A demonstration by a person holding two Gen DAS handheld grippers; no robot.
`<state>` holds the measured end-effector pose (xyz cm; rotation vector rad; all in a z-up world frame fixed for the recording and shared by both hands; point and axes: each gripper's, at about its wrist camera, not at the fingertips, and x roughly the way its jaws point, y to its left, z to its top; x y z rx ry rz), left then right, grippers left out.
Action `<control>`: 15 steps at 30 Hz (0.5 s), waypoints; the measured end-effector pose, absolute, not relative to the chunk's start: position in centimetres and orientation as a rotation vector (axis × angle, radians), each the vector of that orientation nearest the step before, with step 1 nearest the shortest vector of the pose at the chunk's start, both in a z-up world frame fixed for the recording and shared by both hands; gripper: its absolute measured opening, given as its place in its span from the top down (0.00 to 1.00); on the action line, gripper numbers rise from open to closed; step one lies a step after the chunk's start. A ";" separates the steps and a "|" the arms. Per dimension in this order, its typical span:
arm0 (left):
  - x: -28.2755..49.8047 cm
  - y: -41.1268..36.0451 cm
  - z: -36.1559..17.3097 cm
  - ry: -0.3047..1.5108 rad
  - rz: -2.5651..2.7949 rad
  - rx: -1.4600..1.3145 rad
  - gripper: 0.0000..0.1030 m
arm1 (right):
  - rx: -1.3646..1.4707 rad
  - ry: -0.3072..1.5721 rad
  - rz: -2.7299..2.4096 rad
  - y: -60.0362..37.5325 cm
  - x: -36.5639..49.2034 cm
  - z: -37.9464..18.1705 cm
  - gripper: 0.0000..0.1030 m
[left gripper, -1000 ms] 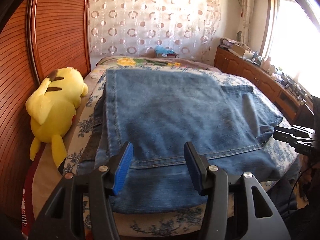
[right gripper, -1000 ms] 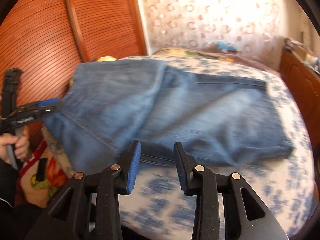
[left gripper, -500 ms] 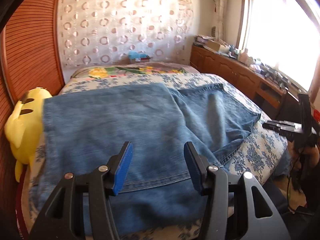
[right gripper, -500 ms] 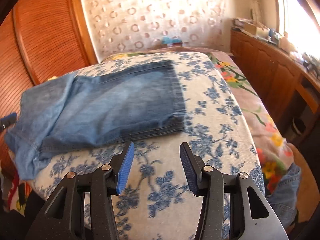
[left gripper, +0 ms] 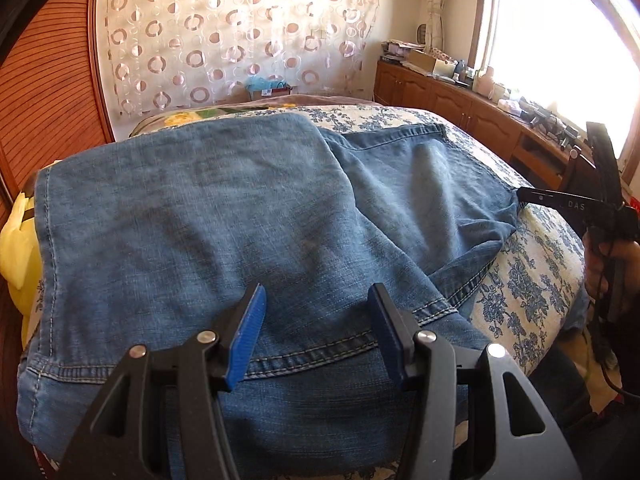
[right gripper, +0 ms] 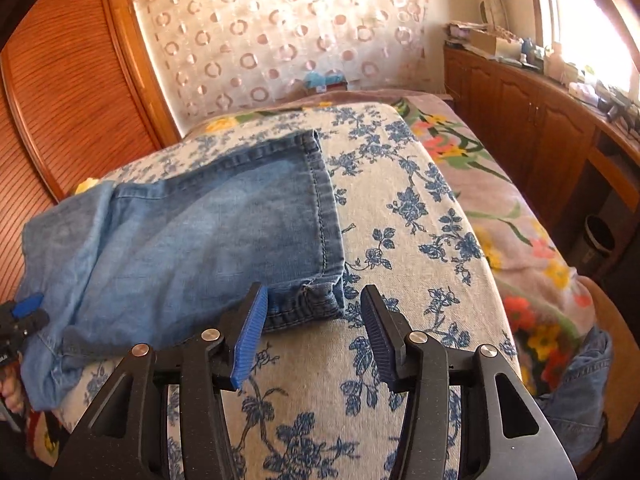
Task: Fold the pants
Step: 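Open both tools and smooth the folded jeans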
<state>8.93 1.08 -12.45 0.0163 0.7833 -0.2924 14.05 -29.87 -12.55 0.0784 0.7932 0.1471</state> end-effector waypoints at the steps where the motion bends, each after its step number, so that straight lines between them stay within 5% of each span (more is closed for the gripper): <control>1: 8.9 1.1 -12.5 0.787 -0.294 0.016 0.49 | 0.079 0.799 0.149 -29.8 14.1 -12.7 0.52; 5: 8.9 1.1 -12.9 0.791 -0.298 0.015 0.49 | 0.107 0.814 0.173 -29.9 14.5 -13.1 0.52; 11: 9.1 1.2 -12.8 0.792 -0.299 0.011 0.49 | 0.123 0.806 0.214 -29.9 14.3 -12.8 0.84; 15: 9.1 1.4 -12.9 0.793 -0.302 0.004 0.49 | 0.134 0.766 0.224 -30.7 12.9 -11.5 0.86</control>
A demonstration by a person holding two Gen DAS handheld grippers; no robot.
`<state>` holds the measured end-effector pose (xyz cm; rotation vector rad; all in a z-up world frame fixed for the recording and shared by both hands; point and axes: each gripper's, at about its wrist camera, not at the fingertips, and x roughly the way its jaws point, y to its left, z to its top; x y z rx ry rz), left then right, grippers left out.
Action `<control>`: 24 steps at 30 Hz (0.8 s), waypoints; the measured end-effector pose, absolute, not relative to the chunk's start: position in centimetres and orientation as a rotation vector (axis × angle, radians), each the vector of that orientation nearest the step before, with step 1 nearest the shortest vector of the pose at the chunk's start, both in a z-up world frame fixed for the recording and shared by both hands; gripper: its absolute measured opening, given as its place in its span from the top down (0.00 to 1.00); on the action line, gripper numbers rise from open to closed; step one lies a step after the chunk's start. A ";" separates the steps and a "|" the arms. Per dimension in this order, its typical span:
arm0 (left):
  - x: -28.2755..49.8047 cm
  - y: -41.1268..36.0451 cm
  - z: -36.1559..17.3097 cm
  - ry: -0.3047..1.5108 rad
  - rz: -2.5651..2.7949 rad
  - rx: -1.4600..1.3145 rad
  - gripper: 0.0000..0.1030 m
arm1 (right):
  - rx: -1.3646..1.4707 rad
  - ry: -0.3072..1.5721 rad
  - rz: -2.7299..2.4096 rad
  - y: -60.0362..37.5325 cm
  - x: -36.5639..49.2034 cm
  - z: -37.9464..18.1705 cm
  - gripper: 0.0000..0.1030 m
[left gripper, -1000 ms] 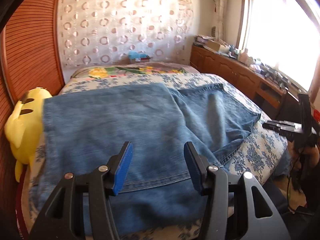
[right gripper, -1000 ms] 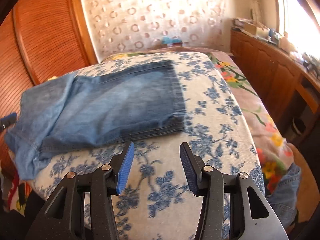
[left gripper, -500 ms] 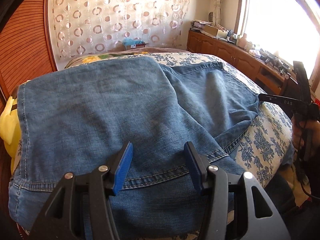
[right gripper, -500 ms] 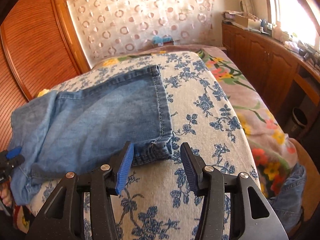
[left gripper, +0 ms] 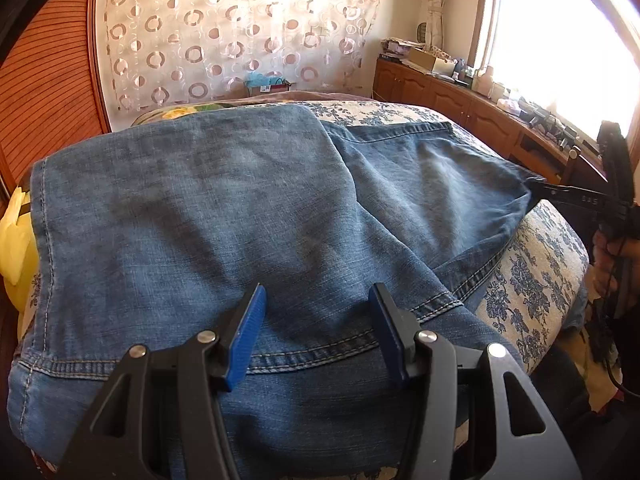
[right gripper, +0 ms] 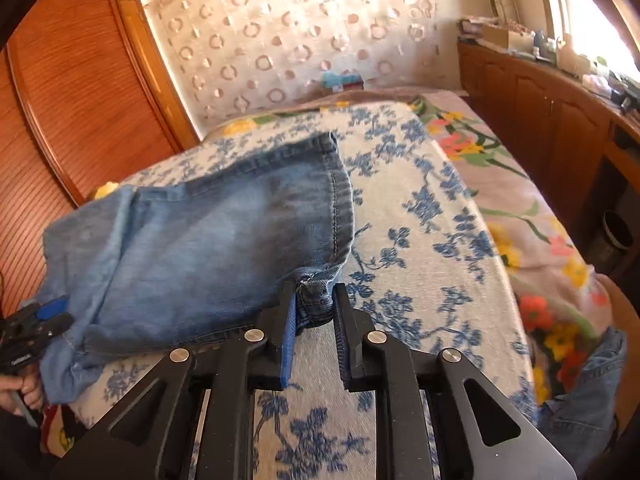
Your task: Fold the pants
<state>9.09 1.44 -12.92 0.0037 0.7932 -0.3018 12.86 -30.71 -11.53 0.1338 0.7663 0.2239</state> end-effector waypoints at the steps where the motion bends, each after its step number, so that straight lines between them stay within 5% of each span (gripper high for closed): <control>1: 9.1 1.5 -12.9 0.793 -0.303 0.003 0.49 | 0.137 0.756 0.220 -31.0 12.4 -11.2 0.86; 14: 9.0 1.7 -12.8 0.795 -0.305 0.004 0.49 | 0.135 0.763 0.207 -32.3 8.7 -10.9 0.87; 24: 10.1 0.6 -9.2 0.747 -0.336 0.042 0.49 | 0.142 0.747 0.159 -32.9 8.0 -10.6 0.64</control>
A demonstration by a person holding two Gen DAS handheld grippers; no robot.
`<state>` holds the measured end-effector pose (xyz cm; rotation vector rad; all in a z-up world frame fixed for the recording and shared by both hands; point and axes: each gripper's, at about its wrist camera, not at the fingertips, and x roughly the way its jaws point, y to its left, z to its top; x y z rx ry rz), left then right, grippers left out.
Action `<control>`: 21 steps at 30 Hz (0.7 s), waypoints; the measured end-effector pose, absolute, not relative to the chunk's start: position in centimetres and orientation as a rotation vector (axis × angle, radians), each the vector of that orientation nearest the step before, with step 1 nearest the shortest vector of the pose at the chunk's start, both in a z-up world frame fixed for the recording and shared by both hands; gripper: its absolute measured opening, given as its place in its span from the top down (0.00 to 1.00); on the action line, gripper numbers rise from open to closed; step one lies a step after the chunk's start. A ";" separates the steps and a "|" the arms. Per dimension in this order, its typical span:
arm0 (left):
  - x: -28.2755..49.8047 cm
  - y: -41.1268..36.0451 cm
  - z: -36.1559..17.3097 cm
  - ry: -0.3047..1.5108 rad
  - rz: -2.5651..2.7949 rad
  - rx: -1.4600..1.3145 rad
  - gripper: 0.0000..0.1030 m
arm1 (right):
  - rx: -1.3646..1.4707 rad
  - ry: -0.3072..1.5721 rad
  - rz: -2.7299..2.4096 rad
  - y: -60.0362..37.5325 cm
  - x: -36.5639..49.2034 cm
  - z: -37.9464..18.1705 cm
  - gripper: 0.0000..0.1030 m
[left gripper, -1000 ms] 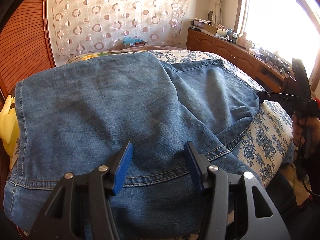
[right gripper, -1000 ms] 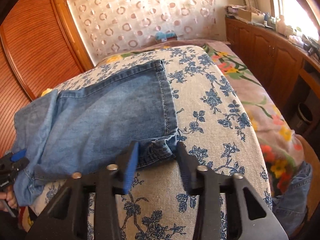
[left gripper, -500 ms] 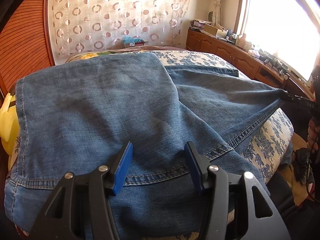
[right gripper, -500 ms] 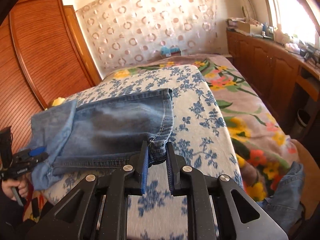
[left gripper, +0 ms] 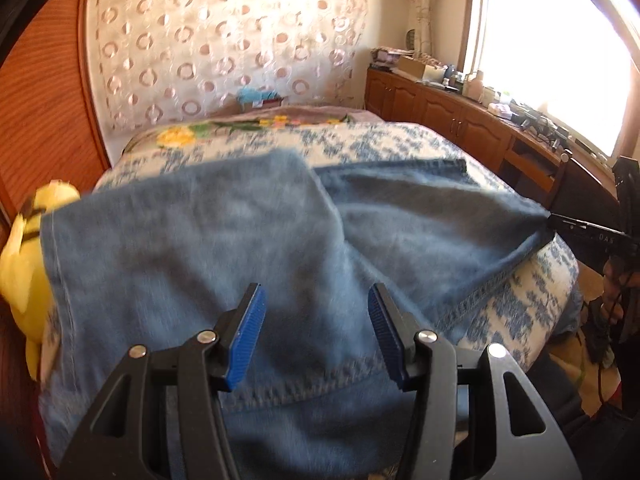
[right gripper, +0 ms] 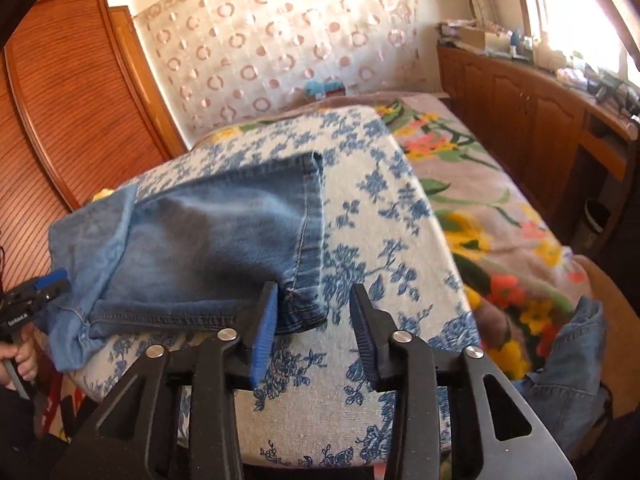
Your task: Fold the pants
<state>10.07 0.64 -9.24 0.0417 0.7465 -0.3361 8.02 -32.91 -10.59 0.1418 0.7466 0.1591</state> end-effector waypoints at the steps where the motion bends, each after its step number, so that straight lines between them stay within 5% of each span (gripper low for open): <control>1: 10.7 0.4 -8.7 0.743 -0.348 0.045 0.49 | 0.136 0.736 0.155 -32.8 7.9 -10.2 0.64; 11: 16.7 -1.7 -7.2 0.731 -0.386 0.116 0.49 | 0.079 0.688 0.226 -29.4 8.4 -9.0 0.59; 21: 21.9 -1.7 -11.2 0.827 -0.359 0.112 0.49 | 0.010 0.716 0.294 -26.2 9.2 -10.8 0.58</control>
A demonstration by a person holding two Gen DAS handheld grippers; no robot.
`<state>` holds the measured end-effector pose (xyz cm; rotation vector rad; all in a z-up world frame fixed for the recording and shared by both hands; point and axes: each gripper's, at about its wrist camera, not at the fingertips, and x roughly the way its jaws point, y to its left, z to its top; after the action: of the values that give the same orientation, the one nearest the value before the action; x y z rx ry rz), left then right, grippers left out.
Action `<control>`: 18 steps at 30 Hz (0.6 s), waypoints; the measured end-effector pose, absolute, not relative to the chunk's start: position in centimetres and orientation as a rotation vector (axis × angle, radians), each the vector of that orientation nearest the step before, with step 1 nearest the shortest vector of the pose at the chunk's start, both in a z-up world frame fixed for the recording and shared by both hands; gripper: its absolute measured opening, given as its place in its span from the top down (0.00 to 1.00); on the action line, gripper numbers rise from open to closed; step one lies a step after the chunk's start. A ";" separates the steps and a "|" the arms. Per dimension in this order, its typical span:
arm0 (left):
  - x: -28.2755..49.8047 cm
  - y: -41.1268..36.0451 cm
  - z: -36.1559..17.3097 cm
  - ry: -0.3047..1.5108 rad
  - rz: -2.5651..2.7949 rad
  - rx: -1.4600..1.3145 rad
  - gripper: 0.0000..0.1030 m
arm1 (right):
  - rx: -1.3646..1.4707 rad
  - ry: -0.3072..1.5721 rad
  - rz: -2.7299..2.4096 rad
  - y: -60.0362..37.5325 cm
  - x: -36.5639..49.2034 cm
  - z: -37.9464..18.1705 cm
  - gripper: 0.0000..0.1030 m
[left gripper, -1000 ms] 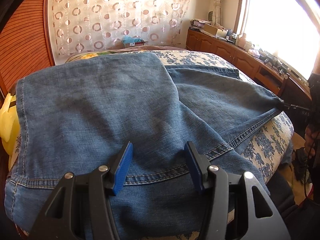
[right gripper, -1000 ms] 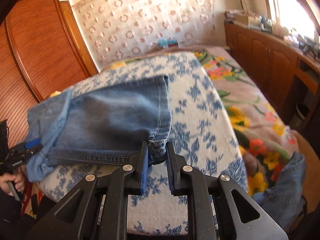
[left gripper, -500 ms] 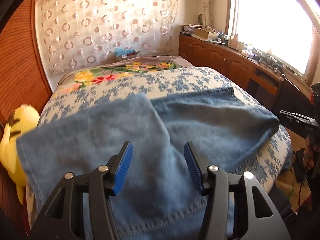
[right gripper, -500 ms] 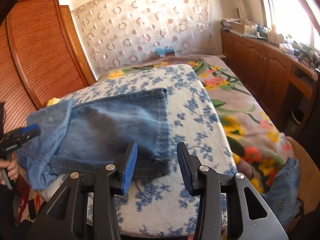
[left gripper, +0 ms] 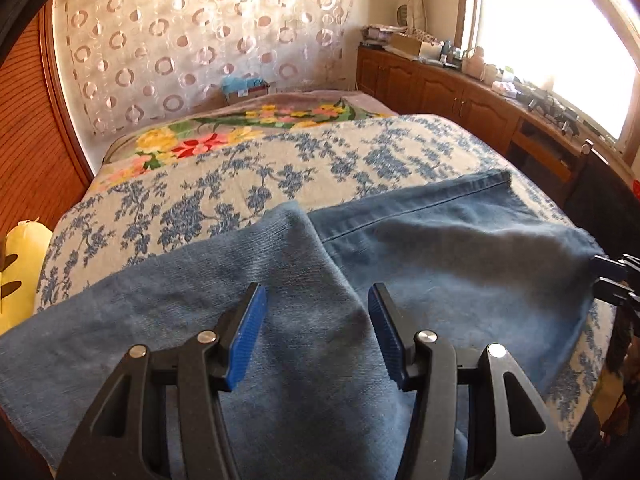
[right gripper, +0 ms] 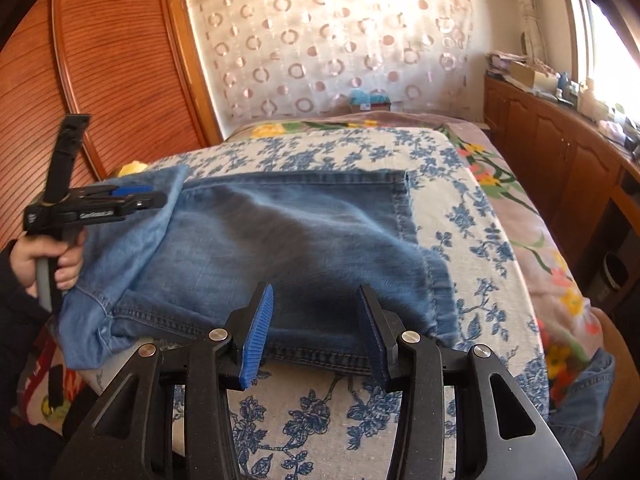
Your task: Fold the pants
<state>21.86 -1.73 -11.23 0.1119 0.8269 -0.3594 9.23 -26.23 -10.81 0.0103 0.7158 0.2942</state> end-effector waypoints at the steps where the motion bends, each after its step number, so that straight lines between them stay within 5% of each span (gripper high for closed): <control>1: 22.1 -1.7 -11.7 0.838 -0.360 0.114 0.49 | 0.012 0.722 0.295 -26.3 9.2 -11.0 0.58; 18: 20.3 -2.0 -11.5 0.816 -0.374 0.114 0.49 | 0.045 0.733 0.219 -29.7 7.3 -10.9 0.55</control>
<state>20.31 -1.97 -11.50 0.1143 0.8155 -0.3736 7.33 -29.74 -10.92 0.0451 0.7333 0.2186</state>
